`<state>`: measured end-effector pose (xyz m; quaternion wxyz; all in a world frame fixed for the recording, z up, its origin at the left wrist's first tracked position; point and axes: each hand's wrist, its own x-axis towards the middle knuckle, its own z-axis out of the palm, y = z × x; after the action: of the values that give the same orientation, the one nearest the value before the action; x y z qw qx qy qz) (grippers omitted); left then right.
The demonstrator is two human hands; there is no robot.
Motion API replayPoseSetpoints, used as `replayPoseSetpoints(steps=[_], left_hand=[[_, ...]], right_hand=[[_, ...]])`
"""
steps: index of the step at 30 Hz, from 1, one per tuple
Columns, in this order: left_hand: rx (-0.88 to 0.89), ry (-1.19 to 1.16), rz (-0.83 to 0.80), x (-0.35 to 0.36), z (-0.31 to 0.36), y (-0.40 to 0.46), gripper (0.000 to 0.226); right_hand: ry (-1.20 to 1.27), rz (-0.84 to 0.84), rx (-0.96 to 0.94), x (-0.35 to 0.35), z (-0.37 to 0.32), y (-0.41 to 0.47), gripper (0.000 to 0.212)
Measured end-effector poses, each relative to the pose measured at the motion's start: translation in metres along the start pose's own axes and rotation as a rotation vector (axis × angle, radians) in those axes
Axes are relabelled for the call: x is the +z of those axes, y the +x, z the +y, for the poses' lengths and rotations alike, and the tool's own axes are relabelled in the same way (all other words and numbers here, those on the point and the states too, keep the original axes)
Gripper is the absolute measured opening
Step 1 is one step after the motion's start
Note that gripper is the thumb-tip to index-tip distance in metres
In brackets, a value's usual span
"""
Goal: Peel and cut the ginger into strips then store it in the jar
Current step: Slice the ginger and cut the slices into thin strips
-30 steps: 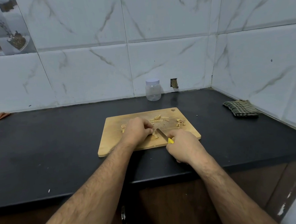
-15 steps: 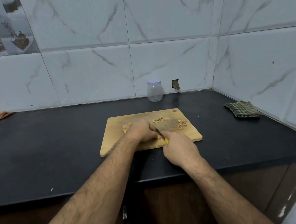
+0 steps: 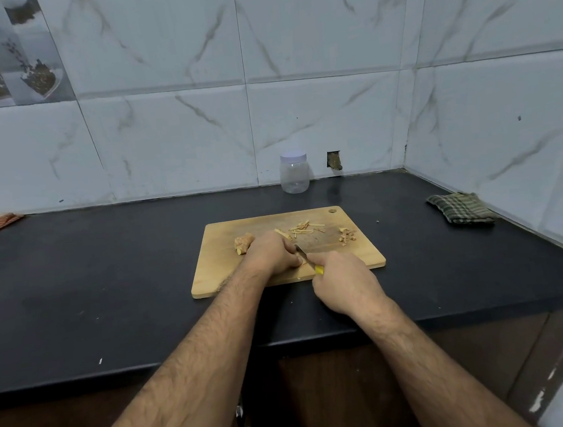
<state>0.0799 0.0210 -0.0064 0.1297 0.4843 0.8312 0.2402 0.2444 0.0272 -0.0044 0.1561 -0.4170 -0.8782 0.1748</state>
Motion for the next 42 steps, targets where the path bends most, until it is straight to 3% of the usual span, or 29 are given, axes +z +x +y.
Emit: replayPoseSetpoints(steps=[11, 20, 32, 42], left_hand=[[-0.01, -0.002, 0.0, 0.004, 0.001, -0.002, 0.01], [-0.038, -0.022, 0.006, 0.002, 0.003, -0.005, 0.018], [-0.076, -0.029, 0.082, 0.008, 0.003, -0.011, 0.036], [-0.098, -0.05, 0.126, 0.01, 0.003, -0.012, 0.025]], right_hand=[[0.002, -0.042, -0.025, -0.003, 0.004, 0.008, 0.053], [-0.007, -0.06, -0.004, -0.004, 0.0, 0.0, 0.057], [-0.067, -0.037, 0.037, -0.009, 0.007, -0.032, 0.046], [-0.028, -0.008, 0.081, -0.009, 0.006, -0.021, 0.053]])
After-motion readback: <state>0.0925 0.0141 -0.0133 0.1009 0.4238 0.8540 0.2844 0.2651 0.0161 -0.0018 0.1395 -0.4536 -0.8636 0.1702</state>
